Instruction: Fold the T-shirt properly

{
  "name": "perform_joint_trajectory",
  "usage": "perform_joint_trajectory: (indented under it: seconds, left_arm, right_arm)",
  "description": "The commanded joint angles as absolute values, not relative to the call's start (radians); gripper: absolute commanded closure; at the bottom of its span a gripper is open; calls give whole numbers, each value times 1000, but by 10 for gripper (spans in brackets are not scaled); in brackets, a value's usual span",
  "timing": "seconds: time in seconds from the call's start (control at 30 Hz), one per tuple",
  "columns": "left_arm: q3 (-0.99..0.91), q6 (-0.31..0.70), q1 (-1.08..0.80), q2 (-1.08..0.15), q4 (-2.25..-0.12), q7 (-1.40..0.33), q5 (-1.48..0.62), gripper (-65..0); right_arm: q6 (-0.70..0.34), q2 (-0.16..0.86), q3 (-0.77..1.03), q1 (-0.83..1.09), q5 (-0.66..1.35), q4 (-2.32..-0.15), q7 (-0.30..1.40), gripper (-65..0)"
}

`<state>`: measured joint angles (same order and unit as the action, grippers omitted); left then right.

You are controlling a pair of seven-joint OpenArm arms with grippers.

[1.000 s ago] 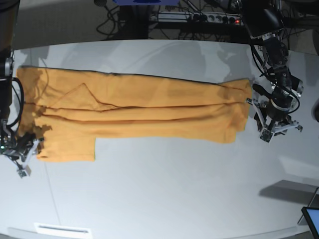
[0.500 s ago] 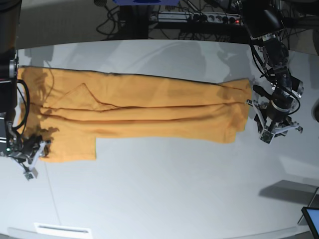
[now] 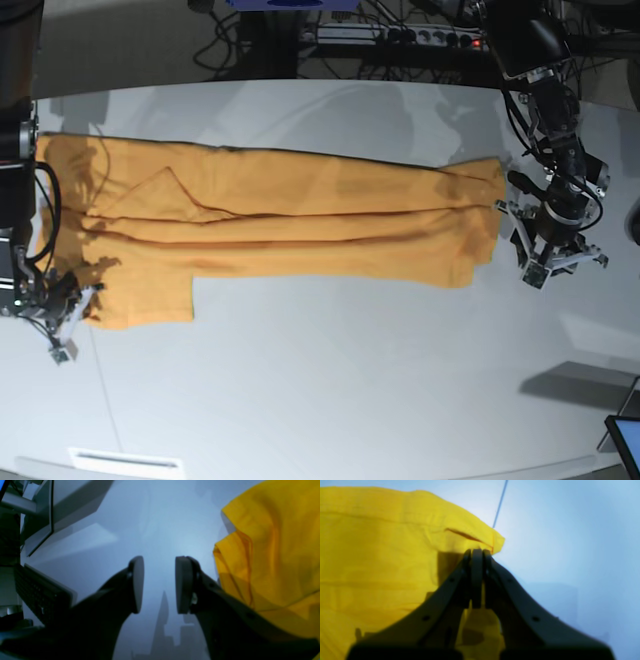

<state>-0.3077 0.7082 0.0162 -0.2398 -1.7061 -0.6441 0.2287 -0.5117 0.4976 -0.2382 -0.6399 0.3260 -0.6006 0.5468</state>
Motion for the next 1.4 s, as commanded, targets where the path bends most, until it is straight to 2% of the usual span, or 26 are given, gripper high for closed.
perform_joint_trajectory:
  seconds: [0.0, 0.47, 0.53, 0.63, 0.7, 0.87, 1.03, 1.2, 1.27, 1.37]
  left_arm:
    - [-312, 698, 31, -255, -1722, -630, 225, -217]
    - [-312, 698, 31, -255, -1722, -630, 225, -217]
    - [-312, 698, 31, -255, -1722, -630, 225, -217]
    - [-312, 698, 31, -255, -1722, -630, 225, -217]
    - [-312, 698, 31, -255, -1722, -630, 225, -217]
    - [-312, 698, 31, -255, -1722, -630, 225, -217]
    - [-312, 698, 31, -255, -1721, -630, 225, -217]
    - [-312, 698, 31, -255, -1721, -630, 225, -217]
    - [-312, 698, 31, -255, -1721, -630, 225, -217]
    - [-312, 698, 31, -255, -1721, -630, 225, -217]
  right_arm:
    - [-512, 515, -236, -673, 332, -616, 529, -1]
    - [-503, 529, -234, -641, 332, -688, 529, -19]
    - [-501, 530, -234, -644, 332, -688, 529, -71]
    - [-506, 532, -234, -645, 332, -688, 529, -183]
    - [-503, 532, -231, -645, 332, -688, 521, -219]
    - [-501, 532, -228, -648, 332, -690, 521, -252]
    - [-501, 532, -228, -651, 332, -690, 522, -366]
    - [-501, 532, -228, -651, 332, -690, 522, -518]
    - [-501, 532, -228, -654, 332, -690, 522, -543]
    - [-506, 530, -228, -671, 332, -687, 522, -541]
